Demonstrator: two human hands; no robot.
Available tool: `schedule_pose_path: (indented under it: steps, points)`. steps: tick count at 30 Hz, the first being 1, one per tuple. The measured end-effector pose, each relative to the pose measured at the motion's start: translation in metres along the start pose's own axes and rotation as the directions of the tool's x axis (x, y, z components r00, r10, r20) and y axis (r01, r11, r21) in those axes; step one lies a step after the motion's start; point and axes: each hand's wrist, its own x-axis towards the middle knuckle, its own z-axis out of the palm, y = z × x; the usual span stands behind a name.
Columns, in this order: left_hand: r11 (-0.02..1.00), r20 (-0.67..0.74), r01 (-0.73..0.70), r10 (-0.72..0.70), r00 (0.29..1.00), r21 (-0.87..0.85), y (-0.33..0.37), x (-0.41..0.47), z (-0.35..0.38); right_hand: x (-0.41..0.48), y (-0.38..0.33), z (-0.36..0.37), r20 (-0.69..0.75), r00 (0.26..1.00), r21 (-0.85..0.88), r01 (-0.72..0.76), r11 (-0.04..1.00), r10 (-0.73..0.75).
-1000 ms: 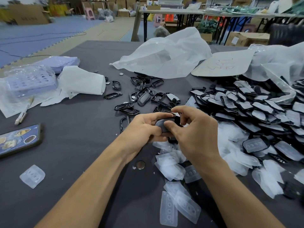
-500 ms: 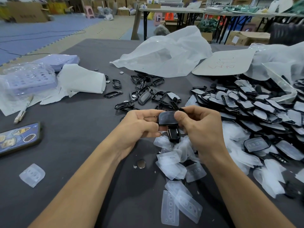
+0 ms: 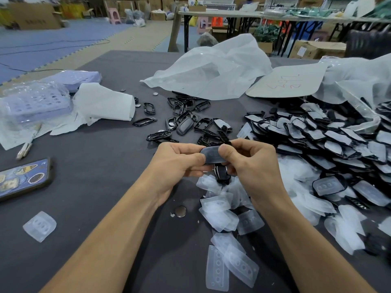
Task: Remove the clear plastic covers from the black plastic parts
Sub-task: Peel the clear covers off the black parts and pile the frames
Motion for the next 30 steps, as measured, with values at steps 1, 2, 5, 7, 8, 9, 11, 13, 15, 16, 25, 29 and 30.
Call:
schedule_pose_path:
  steps: [1,2,5,7,8,9,11,13,15,16,25,29,30]
  points:
    - [1.000,-0.017,0.000,0.000,1.000,0.000,0.0000,0.0004,0.0007,-0.0002,0.0002,0.0005,0.004,1.000,-0.004,0.001,1.000,-0.001]
    - [1.000,-0.030,-0.002,0.002,1.000,-0.001,0.0000,0.0005,0.0012,-0.0001,0.0006,0.0009,0.006,1.000,-0.013,0.002,1.000,-0.002]
    - [1.000,-0.028,-0.007,0.007,1.000,-0.002,-0.0002,0.0003,0.0032,0.0003,0.0022,0.0010,-0.005,1.000,-0.051,0.001,0.999,-0.001]
    - [1.000,-0.005,-0.013,0.013,1.000,0.003,-0.0003,0.0000,0.0035,0.0002,0.0018,0.0007,-0.018,1.000,-0.061,0.006,0.998,-0.007]
    - [1.000,0.012,-0.018,0.018,1.000,0.006,-0.0003,-0.0001,0.0031,0.0000,0.0014,0.0004,-0.027,1.000,-0.074,0.010,0.997,-0.012]
    - [1.000,0.032,-0.023,0.023,0.999,0.008,-0.0001,-0.0001,0.0028,0.0000,0.0009,0.0001,-0.037,0.999,-0.090,0.013,0.996,-0.017]
    - [0.999,0.071,-0.032,0.031,0.997,0.012,0.0005,-0.0006,0.0021,0.0000,0.0001,-0.0004,-0.055,0.998,-0.119,0.021,0.993,-0.028]
    - [0.999,0.100,-0.030,0.028,0.995,0.017,0.0007,-0.0007,0.0015,0.0000,-0.0006,-0.0012,-0.069,0.997,-0.137,0.024,0.990,-0.033]
    - [1.000,0.117,-0.023,0.022,0.993,0.013,0.0006,-0.0008,0.0010,-0.0006,-0.0016,-0.0018,-0.073,0.997,-0.146,0.023,0.989,-0.034]
    - [1.000,0.119,-0.021,0.019,0.993,0.010,0.0006,-0.0012,0.0008,-0.0008,-0.0019,-0.0020,-0.070,0.997,-0.150,0.022,0.988,-0.032]
    - [1.000,-0.024,-0.016,0.016,1.000,0.015,-0.0024,-0.0003,0.0070,-0.0002,-0.0006,0.0025,-0.030,1.000,-0.102,-0.002,0.995,-0.001]
    - [0.999,-0.086,-0.028,0.032,0.996,0.040,-0.0044,0.0023,0.0095,-0.0012,0.0005,0.0042,-0.007,1.000,-0.109,-0.001,0.994,0.000]
    - [0.998,-0.086,-0.028,0.033,0.996,0.049,-0.0046,0.0028,0.0100,-0.0016,0.0003,0.0044,-0.011,1.000,-0.114,-0.003,0.994,0.001]
